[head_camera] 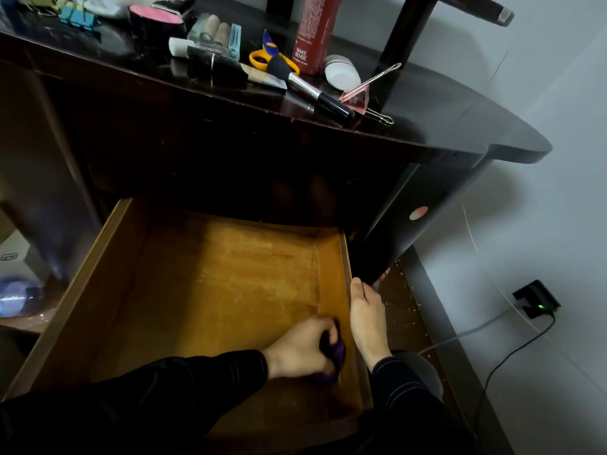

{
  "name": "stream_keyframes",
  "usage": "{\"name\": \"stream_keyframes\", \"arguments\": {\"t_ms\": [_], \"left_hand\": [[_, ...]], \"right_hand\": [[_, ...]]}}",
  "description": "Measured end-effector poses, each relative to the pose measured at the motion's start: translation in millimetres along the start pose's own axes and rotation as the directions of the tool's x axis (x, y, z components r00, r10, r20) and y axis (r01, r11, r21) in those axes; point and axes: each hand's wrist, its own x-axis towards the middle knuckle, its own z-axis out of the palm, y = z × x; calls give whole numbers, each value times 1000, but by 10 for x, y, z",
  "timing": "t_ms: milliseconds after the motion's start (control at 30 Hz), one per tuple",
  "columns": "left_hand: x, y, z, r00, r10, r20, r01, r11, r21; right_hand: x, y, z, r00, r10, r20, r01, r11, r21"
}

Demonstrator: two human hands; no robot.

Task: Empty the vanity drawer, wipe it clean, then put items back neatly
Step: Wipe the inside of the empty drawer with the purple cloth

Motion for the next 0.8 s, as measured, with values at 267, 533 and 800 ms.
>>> {"name": "stream_keyframes", "arguments": {"t_ms": [267, 533, 800], "left_hand": [[-44, -88, 57, 994, -81, 79, 73, 993, 97], [-123, -19, 20, 996, 49, 74, -42, 995, -93], [-198, 16, 84, 893, -236, 382, 226, 971, 73]], "right_hand": [[-20, -14, -10, 1000, 24, 3, -24, 999, 23], [-28, -27, -20, 1000, 21, 4, -22, 999, 39], [-29, -39, -10, 999, 35, 14, -36, 998, 54]]}}
